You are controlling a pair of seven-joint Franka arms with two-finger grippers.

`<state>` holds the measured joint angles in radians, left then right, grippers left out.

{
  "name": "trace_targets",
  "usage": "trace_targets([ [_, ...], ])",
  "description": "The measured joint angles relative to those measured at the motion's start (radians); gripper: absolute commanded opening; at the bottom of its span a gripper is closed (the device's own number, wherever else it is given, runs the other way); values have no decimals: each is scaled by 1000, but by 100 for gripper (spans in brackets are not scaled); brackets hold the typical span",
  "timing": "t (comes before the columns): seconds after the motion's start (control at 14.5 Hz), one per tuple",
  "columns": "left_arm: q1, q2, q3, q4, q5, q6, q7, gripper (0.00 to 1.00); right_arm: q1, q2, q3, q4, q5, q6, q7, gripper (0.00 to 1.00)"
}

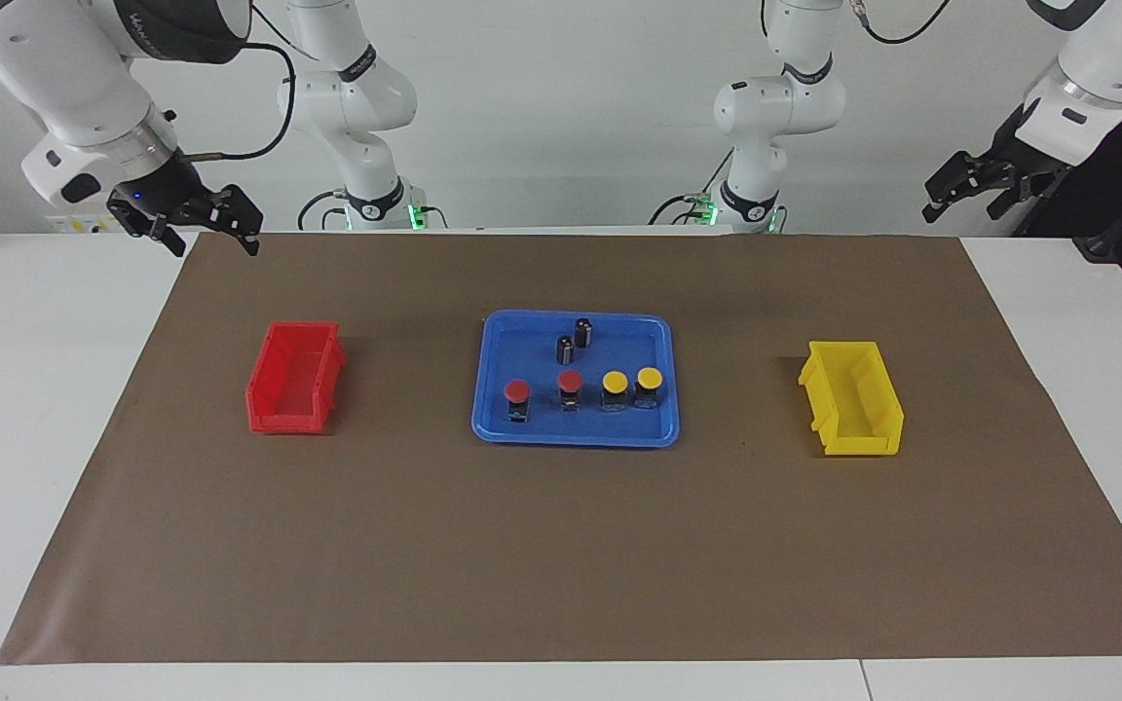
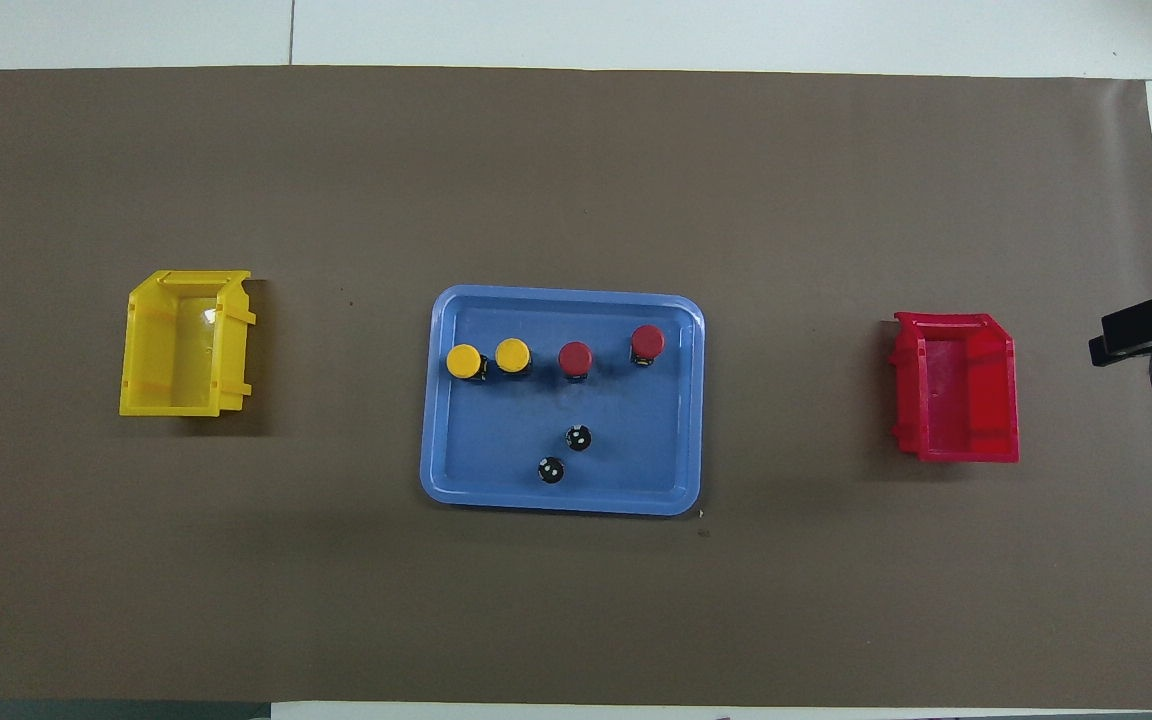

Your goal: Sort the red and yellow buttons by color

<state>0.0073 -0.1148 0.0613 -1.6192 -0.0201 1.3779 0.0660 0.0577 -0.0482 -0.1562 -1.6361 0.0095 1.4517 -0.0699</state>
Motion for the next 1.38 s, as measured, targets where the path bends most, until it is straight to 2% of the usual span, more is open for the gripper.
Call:
trace_targets([
  [0.89, 0, 0, 0, 0, 0, 0, 0, 100, 8, 0, 2, 2, 0, -9, -2, 100],
  [1.38, 0, 0, 0, 0, 0, 0, 0, 100, 70, 25, 8, 80, -19, -27, 32, 100],
])
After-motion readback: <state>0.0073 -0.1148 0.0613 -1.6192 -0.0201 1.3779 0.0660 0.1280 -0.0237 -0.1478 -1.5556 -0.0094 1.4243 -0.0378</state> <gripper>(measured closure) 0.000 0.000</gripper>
